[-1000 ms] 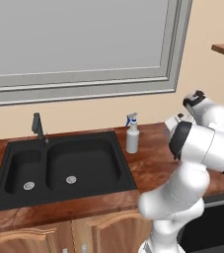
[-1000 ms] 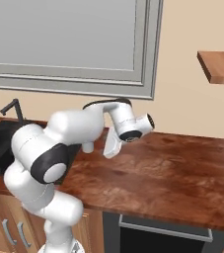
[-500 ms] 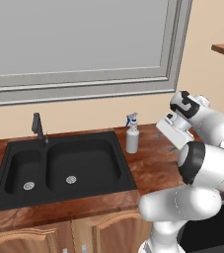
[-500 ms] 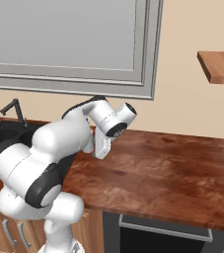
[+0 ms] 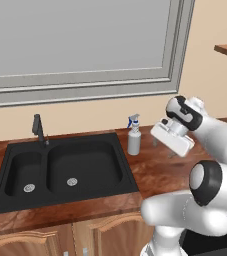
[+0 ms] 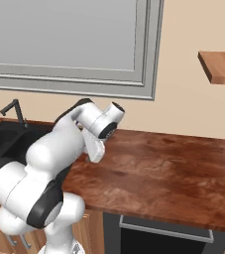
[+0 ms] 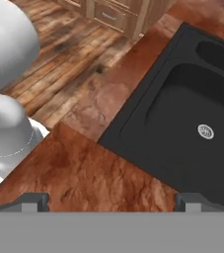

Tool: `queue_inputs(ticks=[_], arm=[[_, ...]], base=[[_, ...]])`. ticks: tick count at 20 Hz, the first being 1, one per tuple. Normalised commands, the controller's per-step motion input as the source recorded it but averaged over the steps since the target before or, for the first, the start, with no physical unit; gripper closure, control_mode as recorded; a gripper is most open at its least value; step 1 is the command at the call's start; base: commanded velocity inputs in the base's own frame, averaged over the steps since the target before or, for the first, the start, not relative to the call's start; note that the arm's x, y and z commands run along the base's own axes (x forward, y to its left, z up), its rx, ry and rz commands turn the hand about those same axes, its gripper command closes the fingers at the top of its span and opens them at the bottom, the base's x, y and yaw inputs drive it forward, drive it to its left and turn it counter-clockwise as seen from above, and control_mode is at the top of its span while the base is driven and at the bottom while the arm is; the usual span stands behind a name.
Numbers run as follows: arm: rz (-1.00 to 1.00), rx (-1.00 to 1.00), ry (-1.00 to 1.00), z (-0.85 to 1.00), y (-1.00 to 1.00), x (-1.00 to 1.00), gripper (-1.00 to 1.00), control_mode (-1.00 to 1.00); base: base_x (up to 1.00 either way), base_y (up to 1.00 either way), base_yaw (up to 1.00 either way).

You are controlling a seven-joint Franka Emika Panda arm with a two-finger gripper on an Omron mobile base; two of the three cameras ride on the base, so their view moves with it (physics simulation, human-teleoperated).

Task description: Locate and retrieve the soap dispenser and spray from the cabinet. Place them next to the sink.

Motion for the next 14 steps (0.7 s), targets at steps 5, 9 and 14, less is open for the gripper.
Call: queue_inputs(ticks=[5,9,14], arm=[[0.47,-0.08,-0.14,0.0,0.09,0.0,-1.0,-1.0],[0.48,-0.06,-0.16,0.0,0.03,0.0,-1.0,-1.0],[0.47,-0.03,-0.15,-0.02,-0.01,0.0,-1.0,-1.0]], base=[[0.0,0.0,0.0],[0.0,0.0,0.0],[0.0,0.0,0.0]])
